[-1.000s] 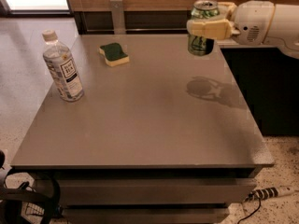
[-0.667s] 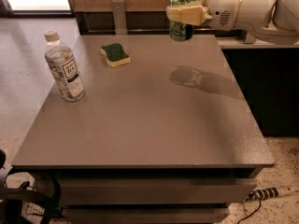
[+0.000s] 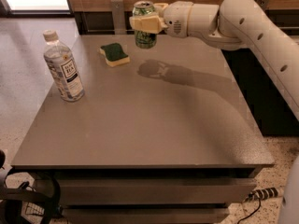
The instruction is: Move green can near sponge
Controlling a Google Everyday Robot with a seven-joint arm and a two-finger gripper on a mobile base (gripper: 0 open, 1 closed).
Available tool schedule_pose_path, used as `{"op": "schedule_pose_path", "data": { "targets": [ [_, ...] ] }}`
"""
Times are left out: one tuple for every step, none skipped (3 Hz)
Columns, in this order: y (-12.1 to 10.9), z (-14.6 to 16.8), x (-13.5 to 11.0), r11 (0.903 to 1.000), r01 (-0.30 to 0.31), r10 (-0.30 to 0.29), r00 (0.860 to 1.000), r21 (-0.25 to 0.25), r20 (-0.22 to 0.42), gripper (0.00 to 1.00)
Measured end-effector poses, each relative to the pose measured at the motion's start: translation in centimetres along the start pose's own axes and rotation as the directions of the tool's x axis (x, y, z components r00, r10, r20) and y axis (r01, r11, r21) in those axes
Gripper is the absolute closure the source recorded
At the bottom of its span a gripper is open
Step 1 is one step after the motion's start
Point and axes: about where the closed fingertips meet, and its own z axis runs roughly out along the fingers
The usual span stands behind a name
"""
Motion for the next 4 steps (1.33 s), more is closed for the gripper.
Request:
{"op": "schedule_pose_path", "data": {
  "targets": [
    [-2.3, 2.2, 5.2, 0.9964, -0.072, 0.069, 0.996, 0.044, 0.063, 1.0],
    [-4.0, 3.1, 8.0, 0.9929, -0.093, 0.084, 0.99, 0.073, 0.116, 1.0],
    [-4.9, 3.4, 9.7, 0.9901, -0.084, 0.074, 0.994, 0.113, 0.086, 1.0],
    [-4.8, 3.7, 9.7, 0.9903, -0.084, 0.075, 0.993, 0.111, 0.086, 0.85]
  ]
}}
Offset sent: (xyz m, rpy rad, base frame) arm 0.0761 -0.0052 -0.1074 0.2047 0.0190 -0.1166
